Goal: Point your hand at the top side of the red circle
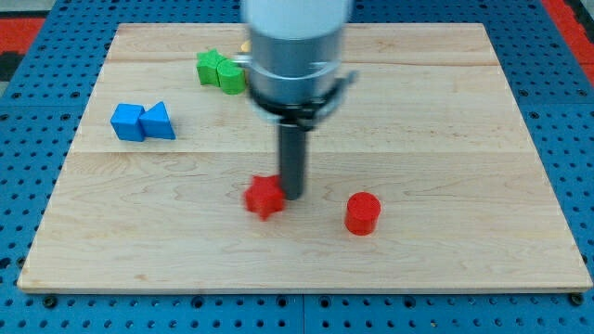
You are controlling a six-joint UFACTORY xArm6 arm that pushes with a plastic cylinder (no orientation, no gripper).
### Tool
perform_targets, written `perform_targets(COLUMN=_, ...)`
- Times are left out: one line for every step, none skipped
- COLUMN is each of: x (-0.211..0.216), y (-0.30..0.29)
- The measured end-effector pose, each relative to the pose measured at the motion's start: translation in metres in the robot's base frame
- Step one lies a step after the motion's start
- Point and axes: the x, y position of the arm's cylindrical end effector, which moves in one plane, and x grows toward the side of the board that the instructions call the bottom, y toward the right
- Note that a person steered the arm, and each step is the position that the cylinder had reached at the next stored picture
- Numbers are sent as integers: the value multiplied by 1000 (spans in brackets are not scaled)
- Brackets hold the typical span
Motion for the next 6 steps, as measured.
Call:
perform_targets(x=14, y=-1)
perform_targets(x=32, y=-16)
perform_targets(x=-10, y=-114)
perform_targets(x=-31, y=-168)
perform_targets(x=-33, y=-118)
perform_targets(x=-66, y=-40)
